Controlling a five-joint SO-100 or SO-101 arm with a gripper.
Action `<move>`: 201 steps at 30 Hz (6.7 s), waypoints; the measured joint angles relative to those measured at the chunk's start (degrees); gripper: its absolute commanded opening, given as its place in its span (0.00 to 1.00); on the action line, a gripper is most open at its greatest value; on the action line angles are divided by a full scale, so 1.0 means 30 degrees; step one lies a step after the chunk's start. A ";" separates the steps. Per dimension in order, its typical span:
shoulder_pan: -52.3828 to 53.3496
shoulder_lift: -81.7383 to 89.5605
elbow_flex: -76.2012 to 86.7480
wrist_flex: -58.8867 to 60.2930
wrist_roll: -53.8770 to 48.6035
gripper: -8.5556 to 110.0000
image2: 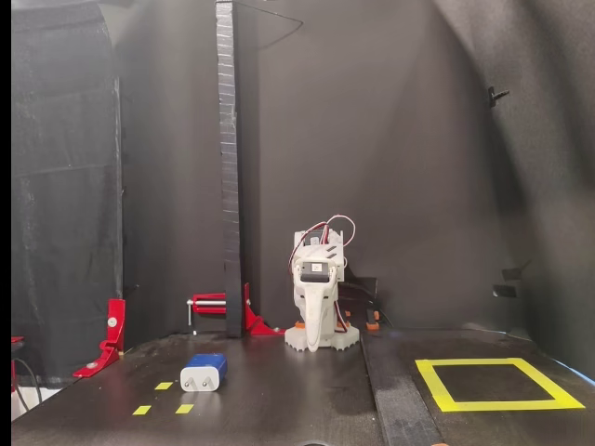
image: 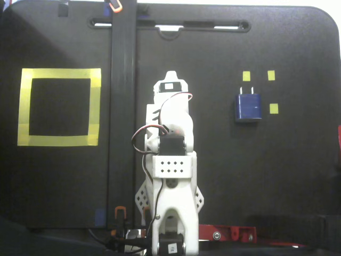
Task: Grasp the block and place it in the designated area.
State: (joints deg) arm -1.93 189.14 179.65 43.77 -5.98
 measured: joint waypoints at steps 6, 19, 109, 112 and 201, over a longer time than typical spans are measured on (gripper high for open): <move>0.0117 0.0000 0.0000 -0.0674 0.0000 0.07; 0.0146 0.0000 0.0000 -1.1895 0.0000 0.07; 1.3330 -1.5703 -1.2715 -0.4014 -0.1260 0.07; 1.3330 -1.7256 -1.4180 -0.2256 -0.1553 0.07; 1.4619 -2.9561 -2.6719 1.3418 -4.2246 0.07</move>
State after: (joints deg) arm 41.92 100.46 99.49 84.02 -132.71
